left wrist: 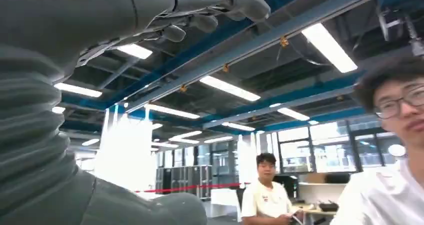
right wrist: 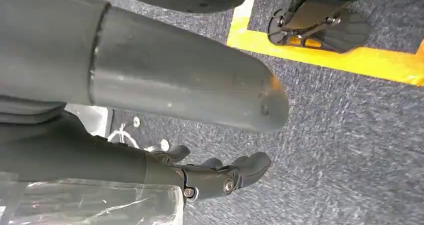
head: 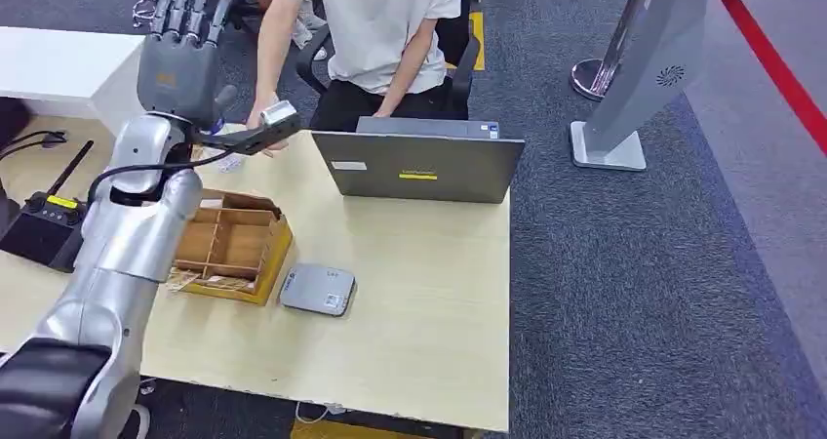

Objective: Pass the card to the sensor for recognition and then transmit it.

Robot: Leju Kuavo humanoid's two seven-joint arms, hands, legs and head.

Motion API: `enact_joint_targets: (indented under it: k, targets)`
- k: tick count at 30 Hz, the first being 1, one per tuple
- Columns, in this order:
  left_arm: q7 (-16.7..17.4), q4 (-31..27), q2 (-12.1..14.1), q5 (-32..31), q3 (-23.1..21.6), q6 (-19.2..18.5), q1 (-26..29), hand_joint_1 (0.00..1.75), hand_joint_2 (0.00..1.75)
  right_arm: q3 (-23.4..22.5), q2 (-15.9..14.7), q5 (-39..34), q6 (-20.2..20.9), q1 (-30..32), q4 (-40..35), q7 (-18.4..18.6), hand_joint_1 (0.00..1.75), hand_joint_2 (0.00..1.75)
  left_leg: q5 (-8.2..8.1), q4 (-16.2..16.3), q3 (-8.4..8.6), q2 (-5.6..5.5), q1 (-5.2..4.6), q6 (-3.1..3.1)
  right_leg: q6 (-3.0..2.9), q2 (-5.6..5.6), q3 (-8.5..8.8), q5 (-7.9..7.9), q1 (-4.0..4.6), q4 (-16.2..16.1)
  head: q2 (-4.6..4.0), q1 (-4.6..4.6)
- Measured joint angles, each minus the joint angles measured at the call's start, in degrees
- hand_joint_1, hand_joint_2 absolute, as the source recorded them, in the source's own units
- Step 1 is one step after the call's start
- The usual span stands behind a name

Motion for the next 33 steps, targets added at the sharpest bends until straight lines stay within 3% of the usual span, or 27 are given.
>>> enact_joint_targets:
  k: [5, 11, 15, 19, 23, 28, 33]
  targets:
    - [0.46, -18.7, 4.42, -0.98, -3.37, -2.78, 11.21, 0.0, 1.75, -2.11, 0.0, -1.29, -0.48, 0.61, 0.0, -0.15, 0.0, 0.0, -0.04, -0.02, -0.08, 0.01, 0.0, 0.0, 0.0, 0.01, -0.07, -0.05, 0.0, -0.01, 0.0, 0.0]
    - [-0.07, -35.25, 10.03, -7.73, -7.04, 2.92, 25.34, 0.0, 1.75, -4.81, 0.13, -3.04, -1.38, 0.81, 0.0, -0.42, 0.0, 0.0, -0.15, -0.05, 0.0, 0.19, -0.02, -0.03, -0.02, 0.16, -0.08, -0.1, 0.0, -0.02, 0.0, -0.09]
    - [0.61, -41.71, 13.34, -11.32, -9.58, 5.61, 35.4, 0.0, 1.75, -6.56, 0.17, -3.7, -1.82, 0.98, 0.0, -0.85, 0.0, 0.0, -0.18, -0.05, -0.04, 0.18, -0.01, 0.0, -0.02, 0.16, -0.13, -0.13, 0.0, -0.04, 0.0, -0.05]
    - [1.07, -44.77, 16.05, -11.83, -10.8, 5.57, 41.27, 0.0, 1.75, -7.85, 0.28, -4.42, -1.9, 0.98, 0.0, -1.01, 0.0, 0.0, -0.18, -0.05, -0.05, 0.16, 0.0, 0.0, 0.01, 0.11, -0.13, -0.15, 0.0, -0.04, 0.0, -0.05]
    - [1.14, -46.19, 17.57, -11.57, -11.28, 4.53, 43.44, 0.0, 1.75, -8.39, 0.31, -4.33, -1.9, 0.96, 0.0, -1.03, 0.0, 0.0, -0.17, -0.05, -0.06, 0.12, 0.01, 0.01, 0.0, 0.05, -0.09, -0.14, 0.01, -0.03, 0.0, -0.02]
    - [1.62, -46.3, 20.58, -7.69, -11.13, -4.64, 45.46, 0.0, 1.75, -9.31, 0.31, -4.37, -1.97, 1.05, 0.0, -0.74, 0.0, 0.0, -0.16, -0.05, -0.02, 0.12, 0.01, 0.01, -0.03, 0.04, -0.09, -0.11, 0.01, -0.03, 0.0, -0.05]
    - [2.34, -44.25, 20.66, -4.88, -10.02, -9.35, 44.04, 0.0, 1.75, -9.6, 0.31, -4.09, -1.91, 1.01, 0.0, -0.55, 0.0, 0.0, -0.14, -0.05, -0.03, 0.03, 0.01, 0.04, -0.03, -0.04, -0.06, -0.11, 0.01, -0.04, 0.0, -0.02]
